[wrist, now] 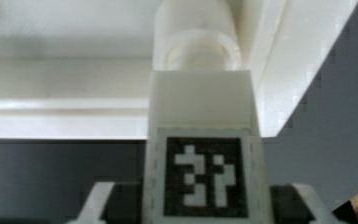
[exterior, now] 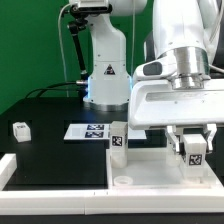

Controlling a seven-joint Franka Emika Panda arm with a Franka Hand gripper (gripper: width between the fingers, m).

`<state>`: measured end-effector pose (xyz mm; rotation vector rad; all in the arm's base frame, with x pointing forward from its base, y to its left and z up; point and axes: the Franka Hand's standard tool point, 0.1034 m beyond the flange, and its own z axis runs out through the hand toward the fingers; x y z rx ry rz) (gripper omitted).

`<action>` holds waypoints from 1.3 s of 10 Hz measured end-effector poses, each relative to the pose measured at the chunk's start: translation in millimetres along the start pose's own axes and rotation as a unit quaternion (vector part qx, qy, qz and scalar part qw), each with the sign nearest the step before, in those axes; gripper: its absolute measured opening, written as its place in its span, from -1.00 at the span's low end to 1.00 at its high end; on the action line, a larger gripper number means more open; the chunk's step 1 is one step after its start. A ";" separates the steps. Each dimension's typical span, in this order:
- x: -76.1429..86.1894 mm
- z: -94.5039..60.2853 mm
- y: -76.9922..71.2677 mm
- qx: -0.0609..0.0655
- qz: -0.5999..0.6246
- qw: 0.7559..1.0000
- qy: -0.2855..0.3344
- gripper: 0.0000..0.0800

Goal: Assemble square table

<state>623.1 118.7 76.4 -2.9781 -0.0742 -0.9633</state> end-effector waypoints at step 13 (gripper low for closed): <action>-4.2 3.9 -0.8 0.000 -0.001 1.000 -0.007 0.62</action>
Offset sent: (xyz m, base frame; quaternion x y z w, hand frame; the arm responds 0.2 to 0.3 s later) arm 0.0000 0.0000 0.0000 0.0000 0.0000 0.0000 1.0000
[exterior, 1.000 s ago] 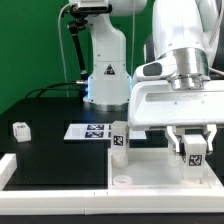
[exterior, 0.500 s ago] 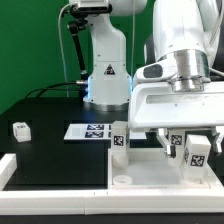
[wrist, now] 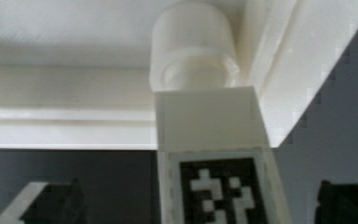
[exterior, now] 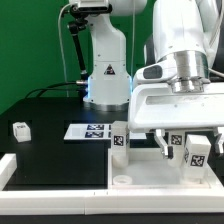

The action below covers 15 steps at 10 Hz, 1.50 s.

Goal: Assemble square table

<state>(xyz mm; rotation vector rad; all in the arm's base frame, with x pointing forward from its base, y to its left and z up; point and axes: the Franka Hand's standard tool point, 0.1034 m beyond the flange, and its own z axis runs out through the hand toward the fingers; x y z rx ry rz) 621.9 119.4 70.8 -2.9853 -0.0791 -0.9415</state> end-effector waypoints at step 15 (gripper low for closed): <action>15.5 -0.5 12.4 0.040 0.024 0.953 -0.299 0.62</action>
Offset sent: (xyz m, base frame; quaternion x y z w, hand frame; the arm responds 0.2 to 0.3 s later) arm 0.0047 0.0008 0.0268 -0.0038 -0.0373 0.0042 0.9993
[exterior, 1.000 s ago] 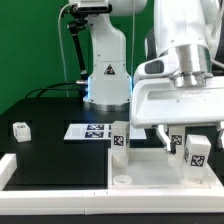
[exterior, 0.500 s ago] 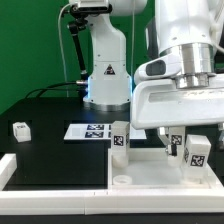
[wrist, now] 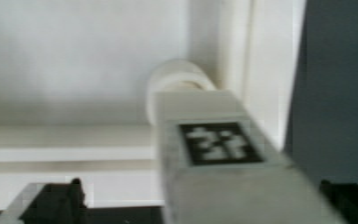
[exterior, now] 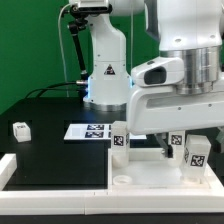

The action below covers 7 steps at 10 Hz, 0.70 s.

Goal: Assemble square table

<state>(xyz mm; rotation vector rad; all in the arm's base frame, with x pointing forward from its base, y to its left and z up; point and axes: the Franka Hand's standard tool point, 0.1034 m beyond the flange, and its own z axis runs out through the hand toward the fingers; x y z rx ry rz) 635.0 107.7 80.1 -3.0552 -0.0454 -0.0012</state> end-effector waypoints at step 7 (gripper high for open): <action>3.5 0.4 4.1 -0.006 -0.030 0.999 0.010 -0.27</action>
Offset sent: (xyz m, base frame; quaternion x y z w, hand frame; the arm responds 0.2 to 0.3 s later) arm 0.0000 0.0000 0.0000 0.0000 0.0000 0.0000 1.0000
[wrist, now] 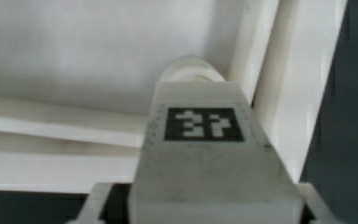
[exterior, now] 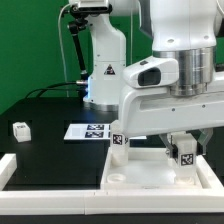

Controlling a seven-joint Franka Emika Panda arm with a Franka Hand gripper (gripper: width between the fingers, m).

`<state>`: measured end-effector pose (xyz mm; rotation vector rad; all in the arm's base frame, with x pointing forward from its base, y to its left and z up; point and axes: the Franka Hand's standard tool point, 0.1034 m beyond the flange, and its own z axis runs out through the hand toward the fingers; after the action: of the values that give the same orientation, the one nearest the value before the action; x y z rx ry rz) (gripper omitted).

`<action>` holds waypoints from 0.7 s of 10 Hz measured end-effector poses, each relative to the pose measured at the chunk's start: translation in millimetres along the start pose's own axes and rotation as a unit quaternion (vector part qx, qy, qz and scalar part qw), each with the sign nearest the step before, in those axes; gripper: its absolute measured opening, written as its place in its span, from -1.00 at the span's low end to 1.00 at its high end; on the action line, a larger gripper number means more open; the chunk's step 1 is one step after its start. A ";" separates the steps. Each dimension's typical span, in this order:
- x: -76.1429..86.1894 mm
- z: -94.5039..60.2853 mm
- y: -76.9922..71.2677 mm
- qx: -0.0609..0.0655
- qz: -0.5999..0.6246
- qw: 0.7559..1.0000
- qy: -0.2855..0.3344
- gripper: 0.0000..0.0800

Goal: Assemble square table

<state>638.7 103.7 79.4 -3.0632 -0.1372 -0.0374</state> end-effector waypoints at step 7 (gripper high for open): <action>1.8 2.6 1.7 0.032 0.325 0.943 0.066 -0.27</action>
Offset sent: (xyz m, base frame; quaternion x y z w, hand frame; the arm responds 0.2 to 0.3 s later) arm -0.0152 0.0022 -0.0151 0.0324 0.0275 0.2302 0.9722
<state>640.7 102.4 76.7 -2.8621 0.8545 -0.1921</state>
